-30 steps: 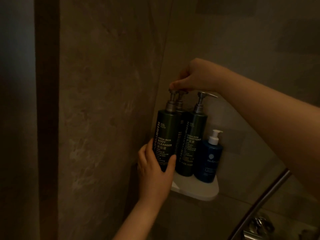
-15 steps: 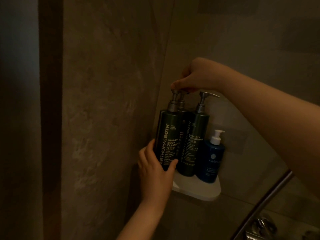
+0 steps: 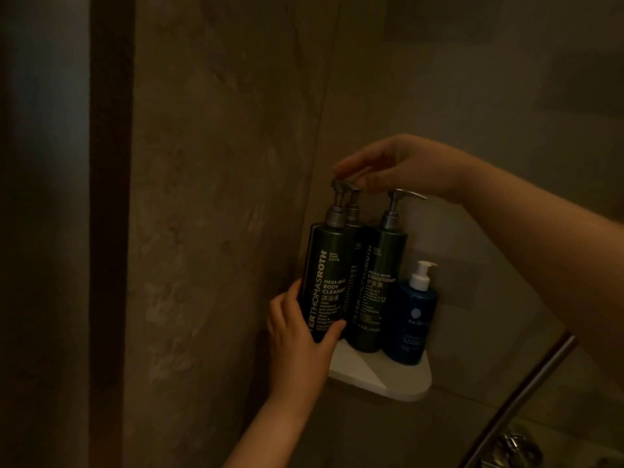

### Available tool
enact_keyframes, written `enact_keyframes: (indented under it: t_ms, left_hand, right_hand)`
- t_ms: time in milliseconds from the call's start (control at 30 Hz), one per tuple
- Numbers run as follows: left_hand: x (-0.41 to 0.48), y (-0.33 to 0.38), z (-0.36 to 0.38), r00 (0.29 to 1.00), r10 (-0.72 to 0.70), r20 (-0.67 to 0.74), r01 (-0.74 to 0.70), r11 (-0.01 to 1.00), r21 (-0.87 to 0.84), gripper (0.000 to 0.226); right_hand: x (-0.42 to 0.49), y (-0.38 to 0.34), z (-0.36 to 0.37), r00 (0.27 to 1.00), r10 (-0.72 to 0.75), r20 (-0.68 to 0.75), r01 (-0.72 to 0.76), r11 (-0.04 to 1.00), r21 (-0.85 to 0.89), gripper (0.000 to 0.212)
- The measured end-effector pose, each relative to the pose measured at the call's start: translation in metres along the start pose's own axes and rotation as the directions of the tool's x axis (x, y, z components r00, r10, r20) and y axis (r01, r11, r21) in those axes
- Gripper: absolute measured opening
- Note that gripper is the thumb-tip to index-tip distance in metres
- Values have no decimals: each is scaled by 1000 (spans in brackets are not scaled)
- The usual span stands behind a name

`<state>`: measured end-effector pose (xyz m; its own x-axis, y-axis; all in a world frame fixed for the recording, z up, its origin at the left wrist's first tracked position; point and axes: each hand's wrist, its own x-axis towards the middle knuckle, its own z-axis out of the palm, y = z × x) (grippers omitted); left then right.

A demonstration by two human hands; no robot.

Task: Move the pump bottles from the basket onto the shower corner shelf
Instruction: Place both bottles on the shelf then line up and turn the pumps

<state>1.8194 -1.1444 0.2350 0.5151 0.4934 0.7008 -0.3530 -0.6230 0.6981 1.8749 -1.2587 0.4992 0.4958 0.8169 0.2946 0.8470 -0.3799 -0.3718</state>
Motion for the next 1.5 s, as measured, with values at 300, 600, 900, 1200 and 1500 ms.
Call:
enact_keyframes:
  t_ms: [300, 600, 900, 1200, 1500]
  left_hand:
    - [-2, -1, 2, 998, -12, -55, 12, 1000, 6, 83]
    - [-3, 3, 8, 989, -11, -150, 30, 992, 126, 84]
    - [-3, 3, 9, 988, -3, -154, 27, 987, 160, 85]
    - [0, 0, 9, 989, 4, -145, 19, 987, 160, 85]
    - [-1, -1, 10, 985, 27, -168, 5, 982, 187, 85]
  right_hand:
    - [4, -1, 9, 994, -61, -85, 58, 998, -34, 28]
    - [4, -8, 16, 986, -65, -156, 42, 989, -144, 26]
    - [2, -13, 21, 974, -67, -217, 28, 984, -177, 28]
    - [0, -12, 23, 974, -73, -214, 27, 977, -210, 27]
    - [2, -11, 26, 967, -108, -232, 55, 973, -223, 27]
